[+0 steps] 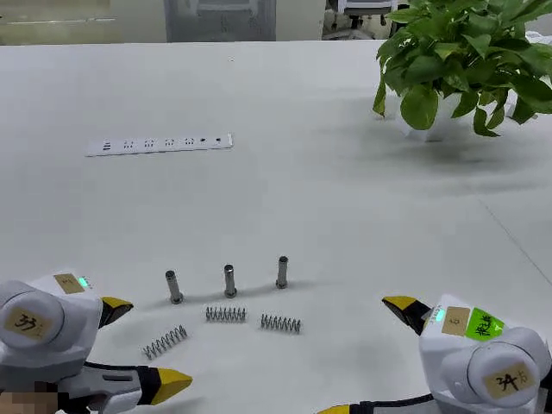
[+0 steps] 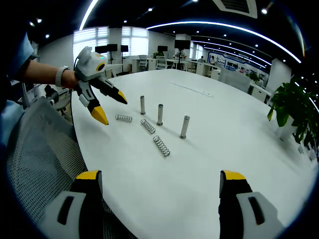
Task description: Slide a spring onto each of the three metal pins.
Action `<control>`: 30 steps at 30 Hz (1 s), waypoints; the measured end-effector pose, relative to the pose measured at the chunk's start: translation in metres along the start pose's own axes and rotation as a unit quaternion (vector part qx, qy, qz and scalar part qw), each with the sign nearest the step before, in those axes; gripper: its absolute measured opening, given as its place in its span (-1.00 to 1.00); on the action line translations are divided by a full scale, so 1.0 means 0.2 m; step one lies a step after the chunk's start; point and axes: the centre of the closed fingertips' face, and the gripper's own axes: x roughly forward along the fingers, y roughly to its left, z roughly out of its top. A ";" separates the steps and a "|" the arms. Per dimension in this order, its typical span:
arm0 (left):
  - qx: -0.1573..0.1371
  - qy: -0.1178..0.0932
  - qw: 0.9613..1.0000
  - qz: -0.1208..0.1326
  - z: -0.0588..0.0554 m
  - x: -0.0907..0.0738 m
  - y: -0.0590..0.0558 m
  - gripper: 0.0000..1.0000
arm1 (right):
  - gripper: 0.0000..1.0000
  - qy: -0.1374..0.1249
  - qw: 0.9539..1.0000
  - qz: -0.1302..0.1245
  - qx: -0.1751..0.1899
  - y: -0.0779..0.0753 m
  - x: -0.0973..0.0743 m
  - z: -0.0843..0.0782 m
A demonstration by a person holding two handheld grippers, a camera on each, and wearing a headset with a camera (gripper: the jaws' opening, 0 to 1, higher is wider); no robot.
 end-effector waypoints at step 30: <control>-0.010 0.086 0.995 0.039 -0.13 0.06 0.08 -0.56 | 0.98 0.006 1.000 0.003 0.001 0.00 0.00 -0.02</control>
